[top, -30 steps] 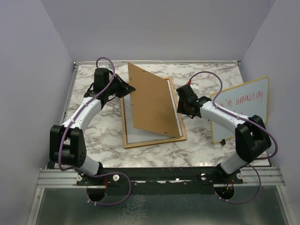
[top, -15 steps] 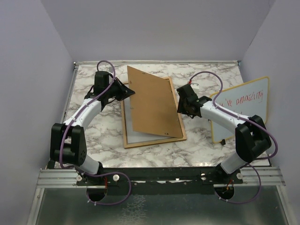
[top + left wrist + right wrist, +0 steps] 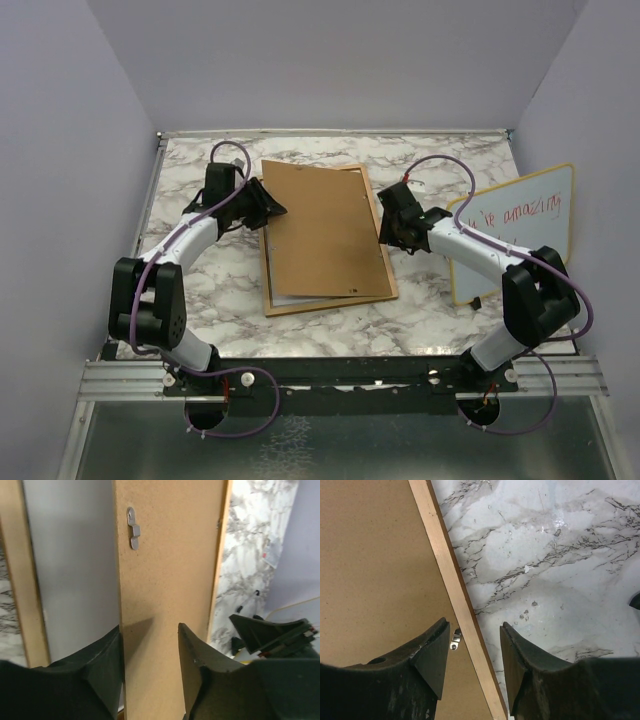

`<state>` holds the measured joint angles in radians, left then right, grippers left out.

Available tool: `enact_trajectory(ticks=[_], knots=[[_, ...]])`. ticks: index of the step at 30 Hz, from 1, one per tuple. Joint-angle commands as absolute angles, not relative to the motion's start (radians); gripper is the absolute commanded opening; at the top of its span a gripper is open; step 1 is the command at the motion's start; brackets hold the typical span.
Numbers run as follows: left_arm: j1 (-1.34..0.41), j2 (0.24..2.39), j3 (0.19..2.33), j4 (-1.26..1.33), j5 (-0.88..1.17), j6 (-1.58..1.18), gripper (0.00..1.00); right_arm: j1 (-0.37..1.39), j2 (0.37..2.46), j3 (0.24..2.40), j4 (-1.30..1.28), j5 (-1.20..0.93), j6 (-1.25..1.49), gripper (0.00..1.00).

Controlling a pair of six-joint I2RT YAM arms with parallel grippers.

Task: Put the photo into the frame
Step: Turn over the photo frame item on the photo frame.

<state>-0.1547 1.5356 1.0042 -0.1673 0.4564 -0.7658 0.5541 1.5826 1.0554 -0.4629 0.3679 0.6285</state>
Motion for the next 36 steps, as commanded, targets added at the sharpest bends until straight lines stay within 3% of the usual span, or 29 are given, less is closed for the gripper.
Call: enact_trajectory(ticks=[1,9,11,15,22,28,31,36], knots=[[-0.157,1.540,0.994,-0.217,0.395,-0.703,0.49,0.547,1.556,1.040,-0.447,0.353,0.640,0.49],[-0.152,1.573,0.995,-0.222,0.368,-0.695,0.58,0.545,1.560,1.032,-0.440,0.339,0.640,0.49],[-0.150,1.585,0.999,-0.222,0.366,-0.692,0.55,0.545,1.561,1.031,-0.439,0.336,0.640,0.49],[-0.147,1.604,1.006,-0.224,0.365,-0.685,0.36,0.545,1.565,1.031,-0.442,0.305,0.634,0.49],[-0.136,1.613,0.992,-0.251,0.331,-0.657,0.32,0.546,1.556,0.992,-0.426,0.151,0.661,0.49],[-0.122,1.613,0.973,-0.267,0.312,-0.636,0.12,0.545,1.572,0.957,-0.390,0.072,0.692,0.46],[-0.115,1.615,0.971,-0.274,0.308,-0.628,0.10,0.545,1.590,0.958,-0.374,0.054,0.690,0.39],[-0.113,1.615,0.970,-0.281,0.311,-0.621,0.10,0.545,1.624,0.973,-0.379,0.089,0.689,0.39]])
